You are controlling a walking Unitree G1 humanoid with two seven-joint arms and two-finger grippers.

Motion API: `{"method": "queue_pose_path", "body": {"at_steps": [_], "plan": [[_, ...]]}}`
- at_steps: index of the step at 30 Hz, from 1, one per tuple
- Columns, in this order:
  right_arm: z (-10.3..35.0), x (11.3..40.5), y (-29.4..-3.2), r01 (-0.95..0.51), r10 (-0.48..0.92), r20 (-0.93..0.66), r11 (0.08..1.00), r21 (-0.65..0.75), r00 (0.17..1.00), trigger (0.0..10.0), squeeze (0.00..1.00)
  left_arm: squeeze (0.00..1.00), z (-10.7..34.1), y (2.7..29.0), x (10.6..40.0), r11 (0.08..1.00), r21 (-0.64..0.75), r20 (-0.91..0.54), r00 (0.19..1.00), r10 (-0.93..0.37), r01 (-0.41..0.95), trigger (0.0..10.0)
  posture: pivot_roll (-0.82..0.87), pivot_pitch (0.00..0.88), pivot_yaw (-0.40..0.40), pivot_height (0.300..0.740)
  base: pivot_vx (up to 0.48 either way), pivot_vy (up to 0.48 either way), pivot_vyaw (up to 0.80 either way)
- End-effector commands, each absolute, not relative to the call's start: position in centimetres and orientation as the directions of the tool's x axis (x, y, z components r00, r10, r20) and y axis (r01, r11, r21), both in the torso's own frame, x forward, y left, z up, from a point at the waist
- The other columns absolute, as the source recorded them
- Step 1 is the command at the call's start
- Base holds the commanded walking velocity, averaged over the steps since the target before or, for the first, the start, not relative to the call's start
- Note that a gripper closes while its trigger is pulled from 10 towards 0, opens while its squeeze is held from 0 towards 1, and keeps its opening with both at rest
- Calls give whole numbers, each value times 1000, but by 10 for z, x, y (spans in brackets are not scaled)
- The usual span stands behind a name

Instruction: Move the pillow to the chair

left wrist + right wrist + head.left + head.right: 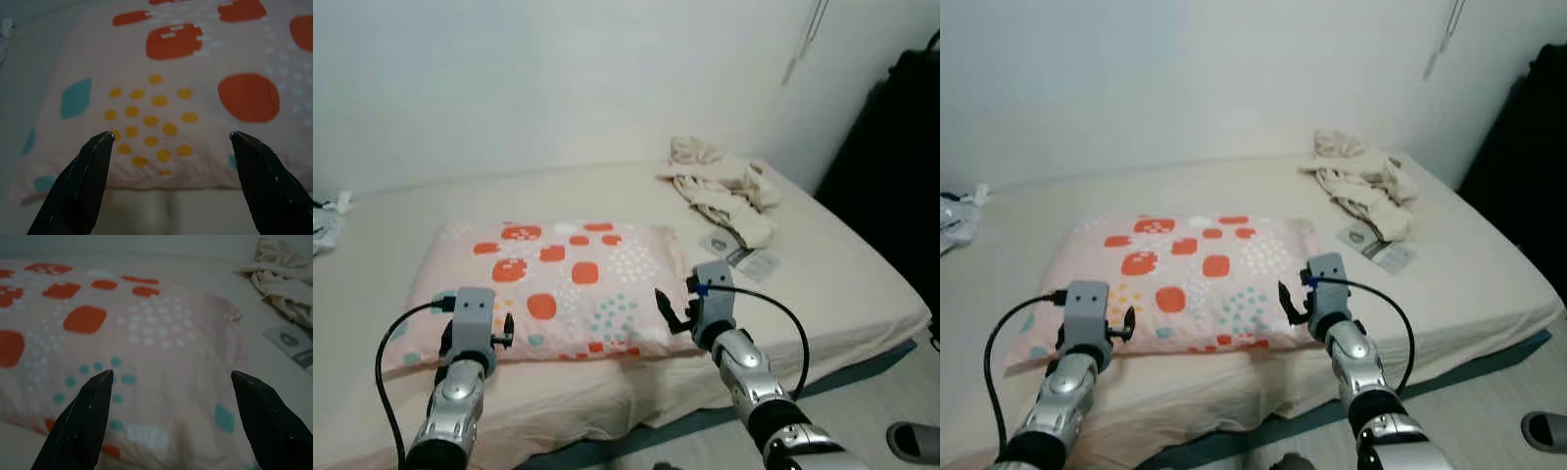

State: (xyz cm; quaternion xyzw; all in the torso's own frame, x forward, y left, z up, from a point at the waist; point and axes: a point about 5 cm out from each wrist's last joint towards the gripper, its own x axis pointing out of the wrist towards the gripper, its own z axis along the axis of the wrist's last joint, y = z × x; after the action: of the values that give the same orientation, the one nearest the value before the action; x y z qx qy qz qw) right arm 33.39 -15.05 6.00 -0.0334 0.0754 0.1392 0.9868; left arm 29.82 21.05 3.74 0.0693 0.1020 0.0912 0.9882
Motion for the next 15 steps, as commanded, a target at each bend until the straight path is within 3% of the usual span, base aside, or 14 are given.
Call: {"method": "queue_pose_path", "body": {"at_steps": [1, 15], "plan": [[57, 332, -152, -267, 259, -165, 963, -24, 952, 10000, 0, 0, 38, 206, 300, 977, 148, -193, 965, 179, -152, 10000, -40, 48, -12, 631, 0, 0, 0], [57, 331, -156, -204, 203, -136, 979, 14, 970, 10000, 0, 0, 52, 211, 304, 973, 163, -108, 977, 185, -166, 10000, -6, 54, -3, 588, 0, 0, 0]]}}
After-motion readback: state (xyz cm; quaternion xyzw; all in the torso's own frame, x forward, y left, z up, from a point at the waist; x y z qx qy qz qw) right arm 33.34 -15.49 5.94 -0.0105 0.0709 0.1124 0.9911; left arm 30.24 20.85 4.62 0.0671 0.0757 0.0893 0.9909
